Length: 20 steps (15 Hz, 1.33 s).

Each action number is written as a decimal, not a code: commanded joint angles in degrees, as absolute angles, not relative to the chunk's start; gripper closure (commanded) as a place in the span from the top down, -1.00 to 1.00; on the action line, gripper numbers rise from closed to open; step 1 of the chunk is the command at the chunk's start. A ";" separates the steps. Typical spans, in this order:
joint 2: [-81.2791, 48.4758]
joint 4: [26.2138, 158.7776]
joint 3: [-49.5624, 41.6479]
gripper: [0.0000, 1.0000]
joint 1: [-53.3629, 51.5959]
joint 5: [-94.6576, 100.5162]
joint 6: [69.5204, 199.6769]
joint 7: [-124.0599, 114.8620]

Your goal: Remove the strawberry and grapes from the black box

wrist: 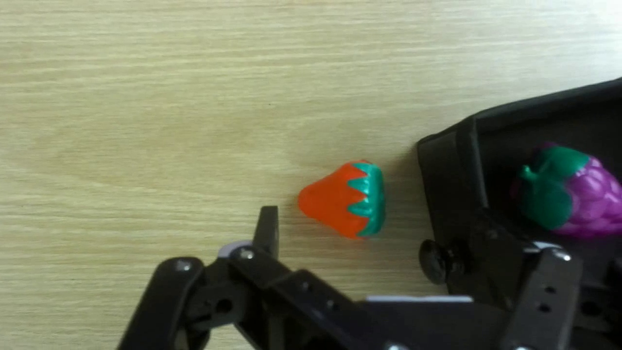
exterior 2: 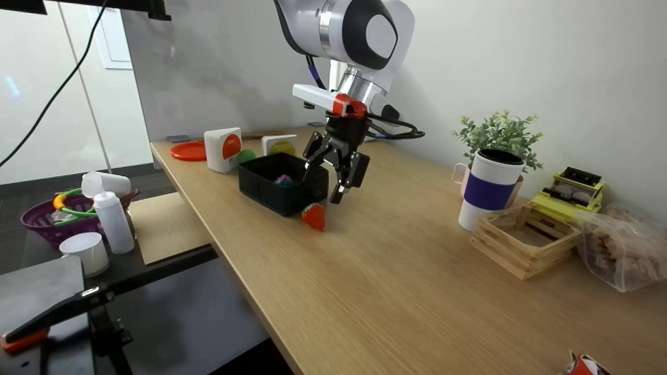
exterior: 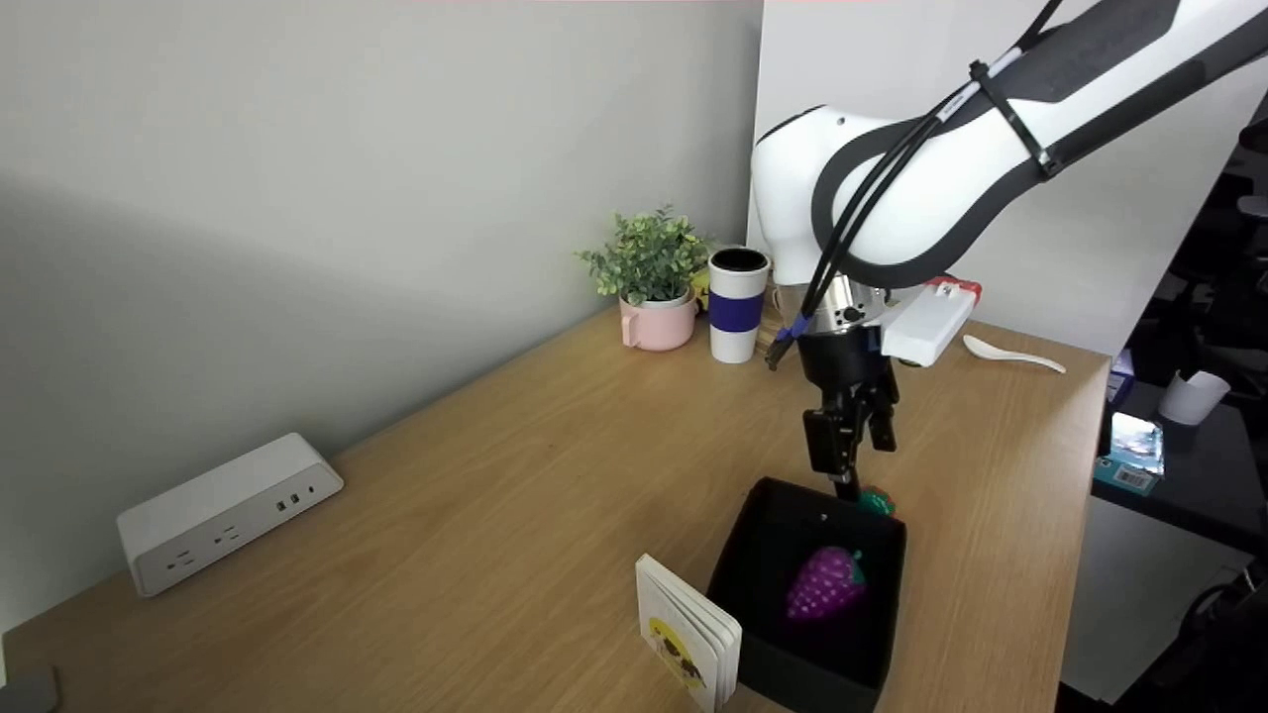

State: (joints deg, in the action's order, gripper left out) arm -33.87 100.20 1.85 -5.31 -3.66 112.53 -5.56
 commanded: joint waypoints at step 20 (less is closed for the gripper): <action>-31.61 98.23 6.24 1.00 -12.32 2.81 112.59 -6.34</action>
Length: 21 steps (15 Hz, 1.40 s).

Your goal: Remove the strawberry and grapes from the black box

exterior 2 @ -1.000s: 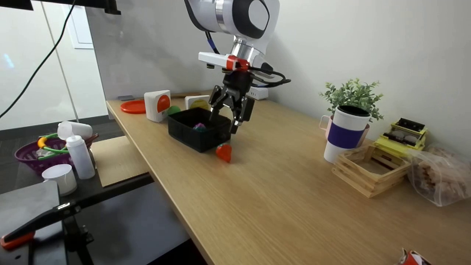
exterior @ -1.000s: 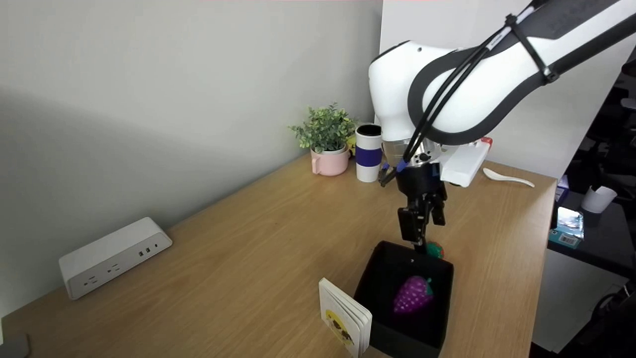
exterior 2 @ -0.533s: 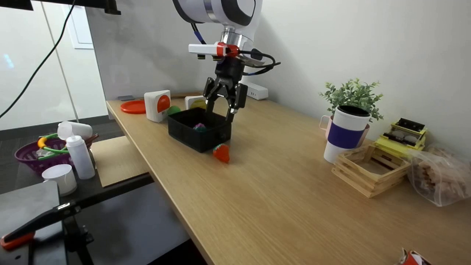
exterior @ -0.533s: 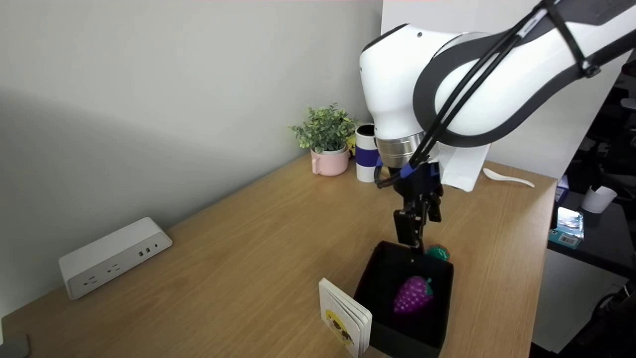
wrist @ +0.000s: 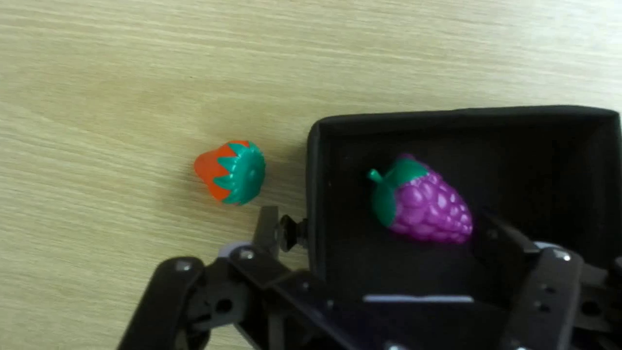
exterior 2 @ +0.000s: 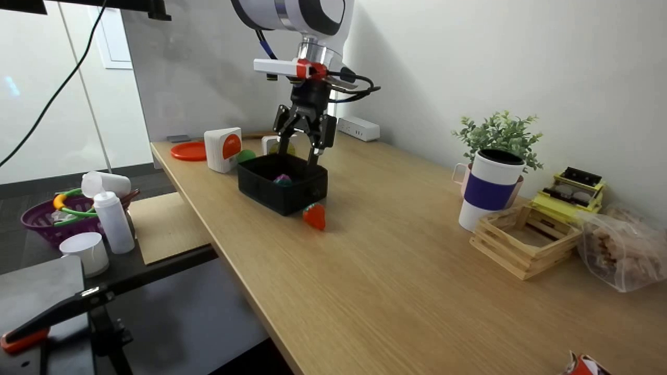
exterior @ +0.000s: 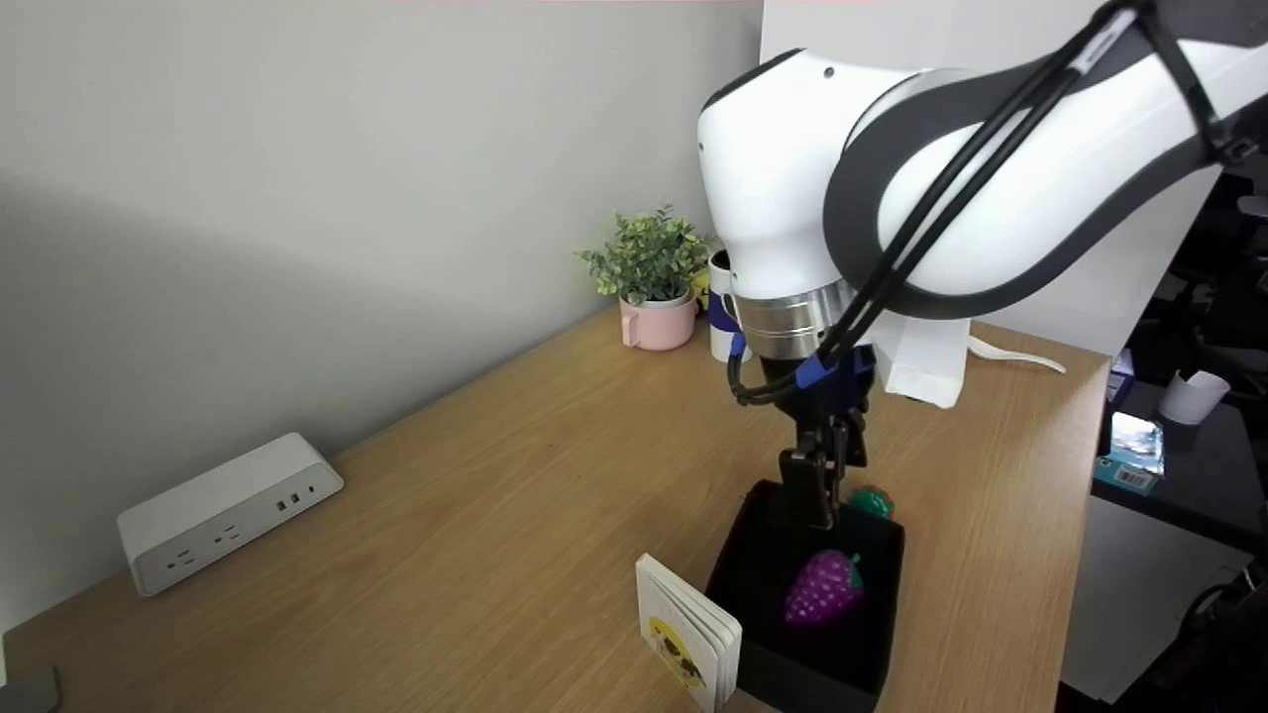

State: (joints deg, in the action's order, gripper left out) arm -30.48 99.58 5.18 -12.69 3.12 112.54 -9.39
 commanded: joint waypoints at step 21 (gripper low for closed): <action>-44.18 86.32 8.65 1.00 -12.63 1.92 105.14 1.25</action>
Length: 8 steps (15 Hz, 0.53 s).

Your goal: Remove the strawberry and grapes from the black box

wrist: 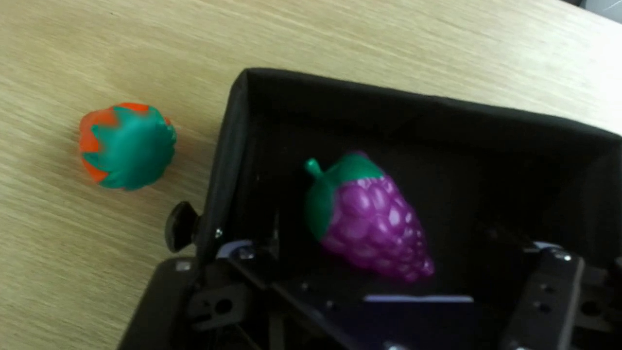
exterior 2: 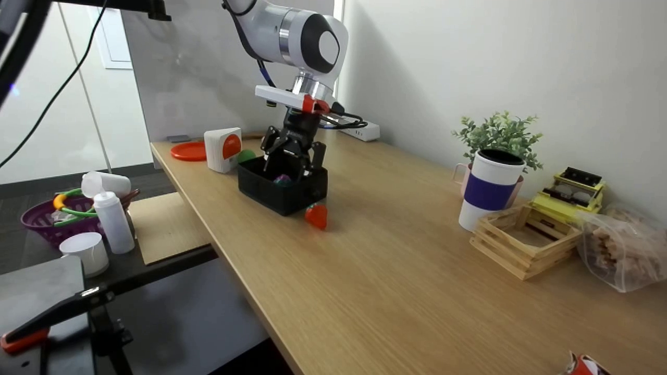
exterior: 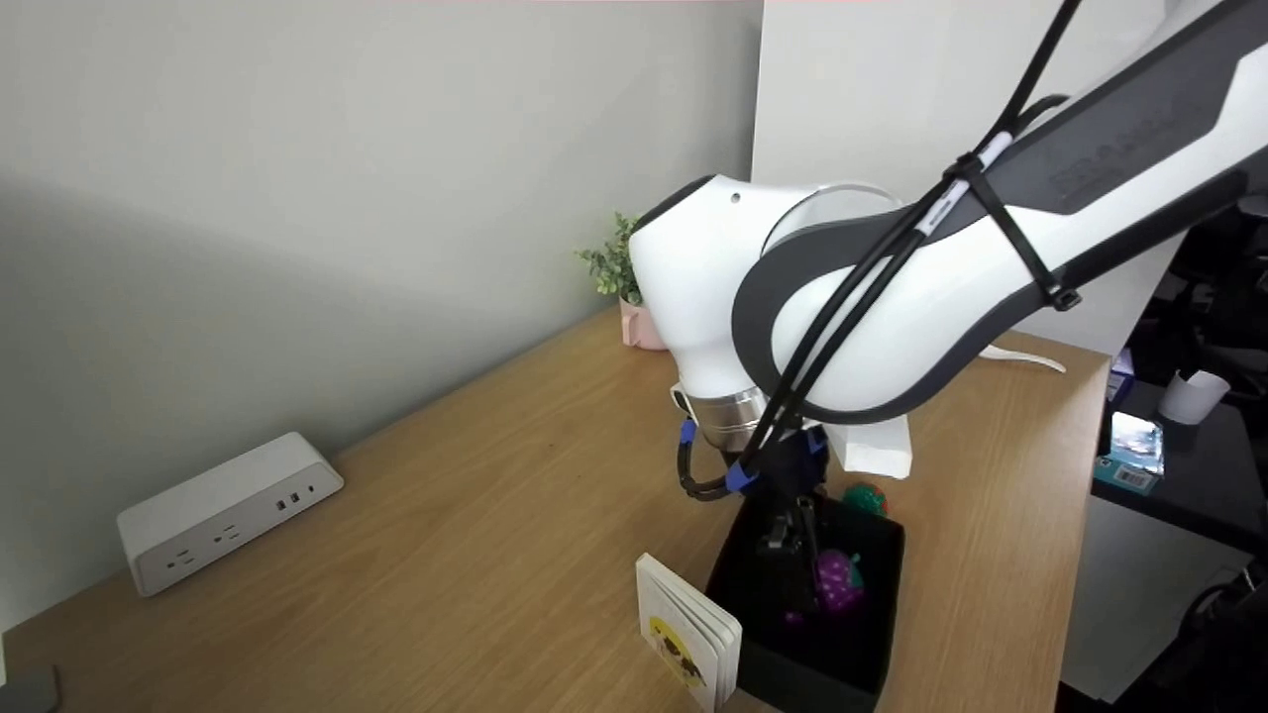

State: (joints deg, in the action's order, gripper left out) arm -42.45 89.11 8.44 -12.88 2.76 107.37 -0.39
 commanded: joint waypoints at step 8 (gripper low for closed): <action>-46.45 83.90 8.62 0.47 -12.34 1.65 103.75 1.96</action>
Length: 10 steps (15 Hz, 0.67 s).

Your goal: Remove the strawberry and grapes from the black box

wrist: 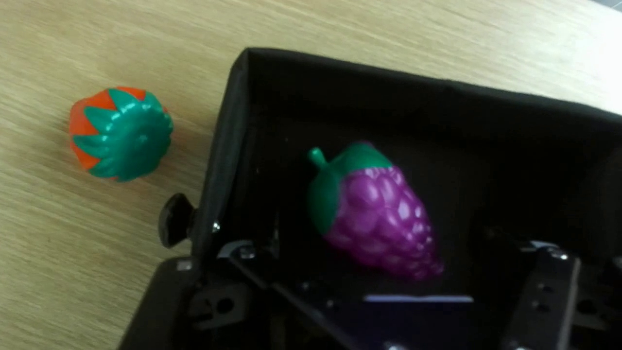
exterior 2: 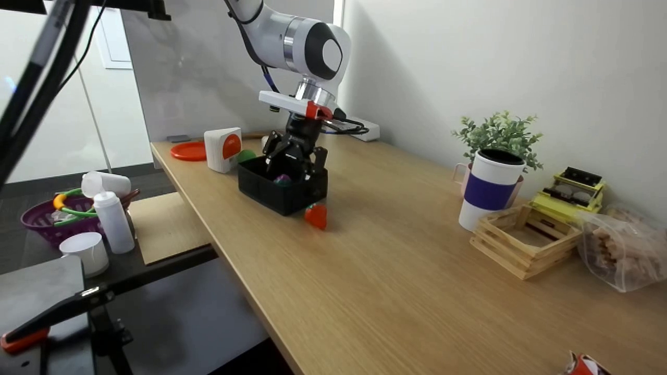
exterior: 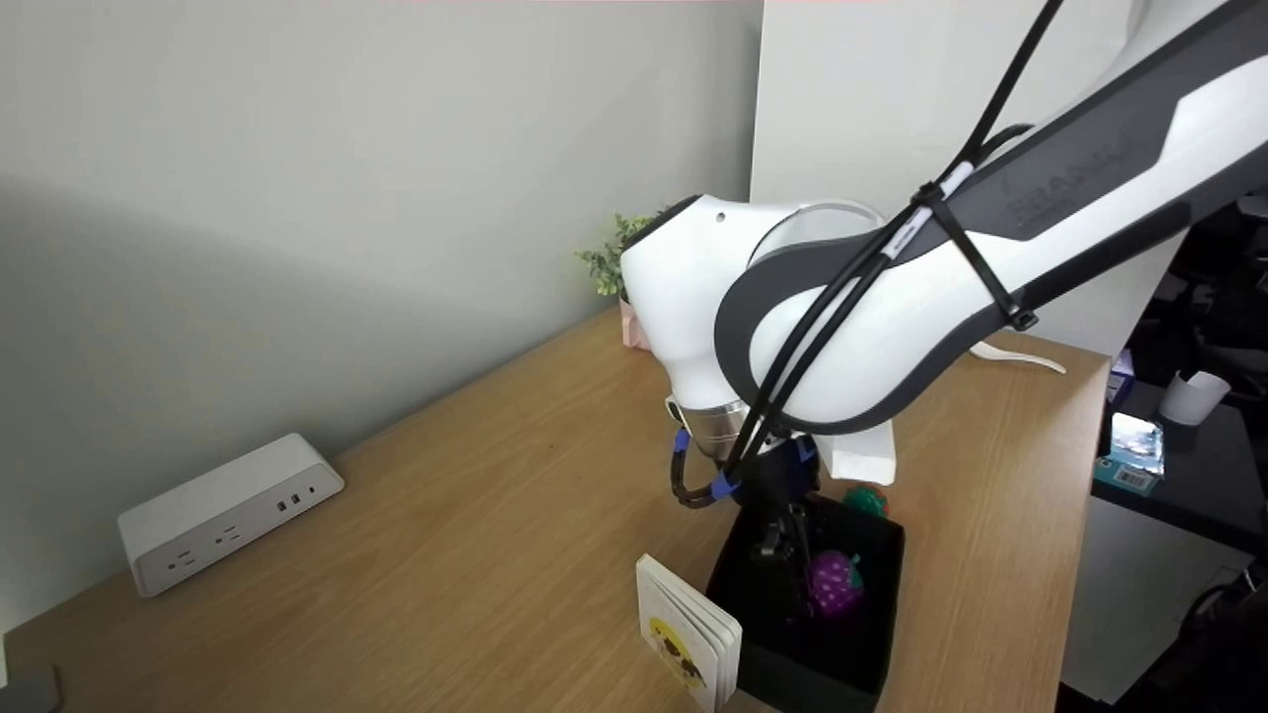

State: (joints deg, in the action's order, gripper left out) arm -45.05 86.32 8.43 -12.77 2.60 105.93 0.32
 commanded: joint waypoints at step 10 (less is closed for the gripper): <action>-46.61 82.86 8.44 -0.65 -12.64 1.95 102.62 1.51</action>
